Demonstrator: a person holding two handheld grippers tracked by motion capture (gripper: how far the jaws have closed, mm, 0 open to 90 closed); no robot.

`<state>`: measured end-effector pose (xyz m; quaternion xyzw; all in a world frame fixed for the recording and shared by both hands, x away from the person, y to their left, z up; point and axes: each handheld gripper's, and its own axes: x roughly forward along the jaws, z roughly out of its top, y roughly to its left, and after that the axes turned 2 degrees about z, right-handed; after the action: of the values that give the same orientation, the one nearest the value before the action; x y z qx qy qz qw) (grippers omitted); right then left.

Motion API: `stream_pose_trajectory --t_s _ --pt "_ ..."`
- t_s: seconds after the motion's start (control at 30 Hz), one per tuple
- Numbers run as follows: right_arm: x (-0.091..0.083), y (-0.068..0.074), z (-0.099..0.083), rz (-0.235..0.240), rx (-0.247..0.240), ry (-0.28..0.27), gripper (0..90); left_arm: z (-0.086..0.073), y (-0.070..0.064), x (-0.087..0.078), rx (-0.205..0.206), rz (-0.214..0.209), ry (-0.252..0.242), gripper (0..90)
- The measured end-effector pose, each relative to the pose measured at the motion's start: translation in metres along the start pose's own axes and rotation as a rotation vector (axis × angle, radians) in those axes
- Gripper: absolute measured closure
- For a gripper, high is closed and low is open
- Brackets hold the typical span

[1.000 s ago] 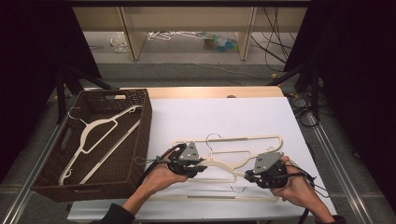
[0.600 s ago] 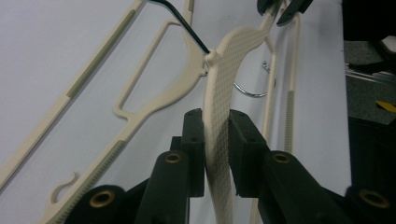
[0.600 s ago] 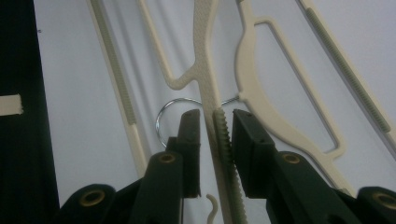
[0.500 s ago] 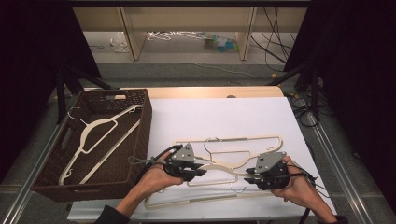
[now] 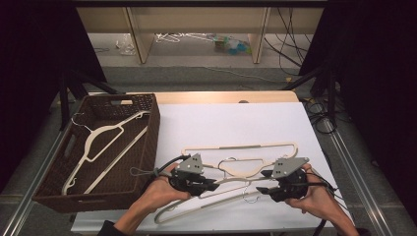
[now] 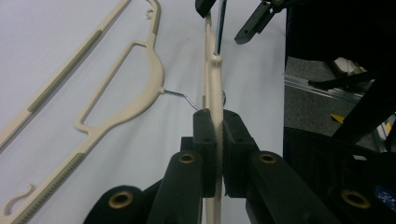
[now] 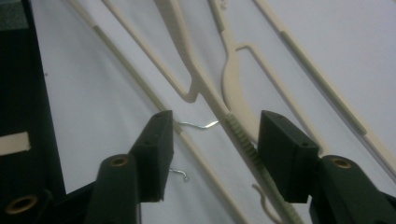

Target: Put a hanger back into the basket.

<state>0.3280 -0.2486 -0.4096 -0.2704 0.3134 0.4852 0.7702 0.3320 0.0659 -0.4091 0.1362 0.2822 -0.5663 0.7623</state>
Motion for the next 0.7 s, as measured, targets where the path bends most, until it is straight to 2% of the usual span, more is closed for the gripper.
stream_pose_trajectory --t_s 0.17,0.37,0.6,0.67,0.7 --pt "-0.008 -0.001 0.001 -0.028 0.045 -0.027 37.5 0.003 -0.002 -0.005 -0.007 0.026 -0.013 85.5" --pt "-0.020 -0.006 0.000 -0.103 0.104 -0.130 34.0 0.007 0.004 -0.020 -0.009 0.066 -0.037 85.5" --pt "-0.029 -0.008 -0.005 -0.147 0.163 -0.218 31.7 0.019 0.011 -0.050 -0.036 0.128 -0.104 85.5" --pt "-0.028 -0.007 -0.006 -0.156 0.174 -0.227 29.4 0.023 0.013 -0.060 -0.035 0.154 -0.123 85.5" --pt "-0.028 -0.006 -0.006 -0.157 0.177 -0.223 28.6 0.025 0.014 -0.064 -0.047 0.157 -0.142 85.5"
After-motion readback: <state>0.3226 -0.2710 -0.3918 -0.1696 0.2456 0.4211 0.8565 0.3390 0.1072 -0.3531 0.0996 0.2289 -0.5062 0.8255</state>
